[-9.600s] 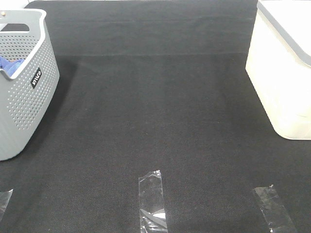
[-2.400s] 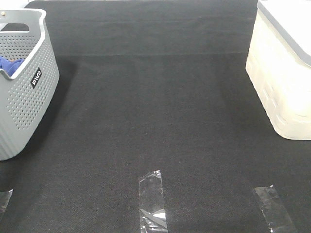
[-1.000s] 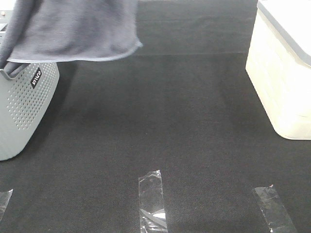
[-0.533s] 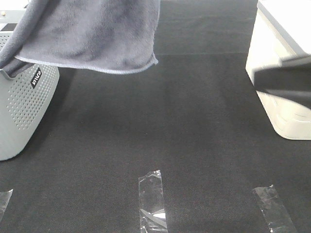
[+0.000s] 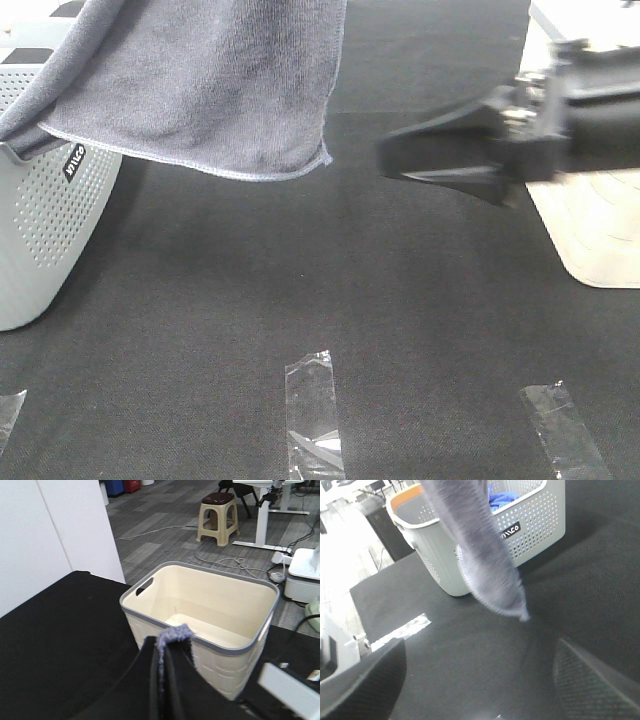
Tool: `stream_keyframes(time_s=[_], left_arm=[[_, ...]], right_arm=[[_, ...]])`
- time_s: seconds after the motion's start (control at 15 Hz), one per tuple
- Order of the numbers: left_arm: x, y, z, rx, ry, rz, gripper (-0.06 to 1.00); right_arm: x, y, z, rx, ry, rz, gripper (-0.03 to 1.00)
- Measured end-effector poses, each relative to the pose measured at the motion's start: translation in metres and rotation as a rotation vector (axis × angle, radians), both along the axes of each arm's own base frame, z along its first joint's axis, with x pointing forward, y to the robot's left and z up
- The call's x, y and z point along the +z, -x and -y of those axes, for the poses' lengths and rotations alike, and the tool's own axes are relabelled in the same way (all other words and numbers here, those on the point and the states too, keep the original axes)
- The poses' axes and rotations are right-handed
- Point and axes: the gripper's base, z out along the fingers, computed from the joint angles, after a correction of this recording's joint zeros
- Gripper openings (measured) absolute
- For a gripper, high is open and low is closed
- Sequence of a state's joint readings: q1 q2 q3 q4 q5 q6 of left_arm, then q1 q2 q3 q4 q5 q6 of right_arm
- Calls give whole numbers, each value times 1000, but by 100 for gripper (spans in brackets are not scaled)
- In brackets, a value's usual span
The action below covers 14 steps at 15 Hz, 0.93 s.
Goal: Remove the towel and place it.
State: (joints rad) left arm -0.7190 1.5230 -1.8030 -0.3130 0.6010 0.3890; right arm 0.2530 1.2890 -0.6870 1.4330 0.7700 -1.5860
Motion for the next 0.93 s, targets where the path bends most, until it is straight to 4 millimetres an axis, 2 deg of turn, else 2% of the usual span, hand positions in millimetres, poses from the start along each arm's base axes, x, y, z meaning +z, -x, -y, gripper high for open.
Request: stream_keyframes(time_s=[0.2,0.47,0.6,0.73,0.93], left_arm=[[3,4,-1,-15,27,-18,0],[5,6,-2,-17,34,-19,0],[5,6,-2,-18,36,-21,0],[5,6,-2,-19,38,-22,0],[5,6,-2,-21,42,-26,0]], right_arm=[[-10,-32,-14,3,20,-37,77],[-17,-53,-24,74,-10,-89,77],[-20,-53,-33,130,-32,-115,78],[-26,-48,-50,178,-5,-92,78],[-31,-43,-70,151,54,-45,78]])
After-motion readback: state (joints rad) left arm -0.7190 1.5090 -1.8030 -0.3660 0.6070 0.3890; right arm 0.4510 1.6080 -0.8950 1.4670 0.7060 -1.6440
